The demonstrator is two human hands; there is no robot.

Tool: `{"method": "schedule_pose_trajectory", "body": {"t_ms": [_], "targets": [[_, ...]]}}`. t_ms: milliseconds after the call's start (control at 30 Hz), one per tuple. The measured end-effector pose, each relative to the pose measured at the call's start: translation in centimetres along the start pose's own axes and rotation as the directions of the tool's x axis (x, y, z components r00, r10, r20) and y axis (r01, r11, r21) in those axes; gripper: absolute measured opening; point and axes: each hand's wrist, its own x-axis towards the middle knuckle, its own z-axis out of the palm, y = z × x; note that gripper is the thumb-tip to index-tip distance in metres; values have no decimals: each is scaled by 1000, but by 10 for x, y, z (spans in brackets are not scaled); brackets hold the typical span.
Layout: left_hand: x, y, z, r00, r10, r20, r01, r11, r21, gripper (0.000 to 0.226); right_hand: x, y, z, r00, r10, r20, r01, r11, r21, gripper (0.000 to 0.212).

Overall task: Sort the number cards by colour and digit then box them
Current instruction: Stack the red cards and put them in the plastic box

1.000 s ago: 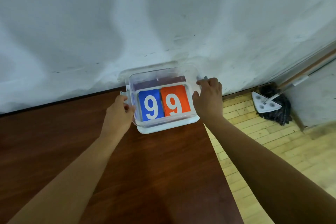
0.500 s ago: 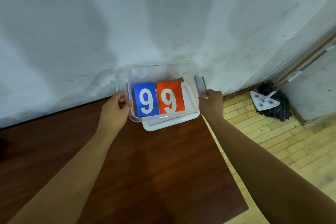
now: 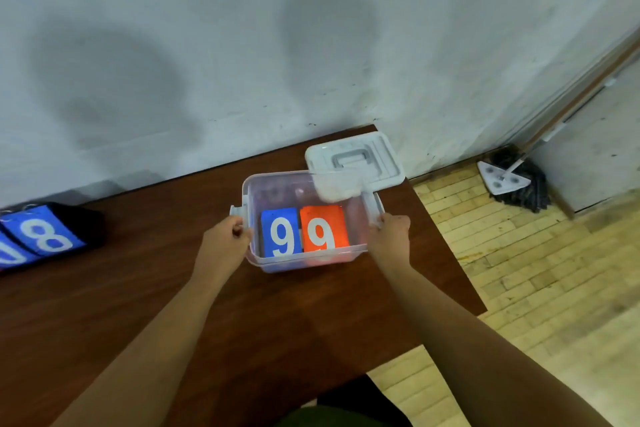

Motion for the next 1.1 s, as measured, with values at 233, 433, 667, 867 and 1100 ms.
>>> {"method": "schedule_pose_trajectory", "body": {"t_ms": [233,433,667,867,1100], "targets": [[-34,-55,11,989,-91,115,85,994,64,14,-56,21,35,1000,7,27,-2,983,-185,28],[-34,-50,0,1000,-20,5,20,991,135,25,-62,15,32,991,-55,-120,18,958,-285,37],[29,27,5,979,192,-66,-176,964,198,23,1,-16,-1,980,-164,-110,129,953,-274,42],[93,101,52,976,217,30,-219,954,206,26,90,-24,-28,980,-184,-81,148,932,-330,55],[166,118,134,970,-90,225,43,978,204,87,200,-4,-22,984,-176,16,168,901,-400,58]]}}
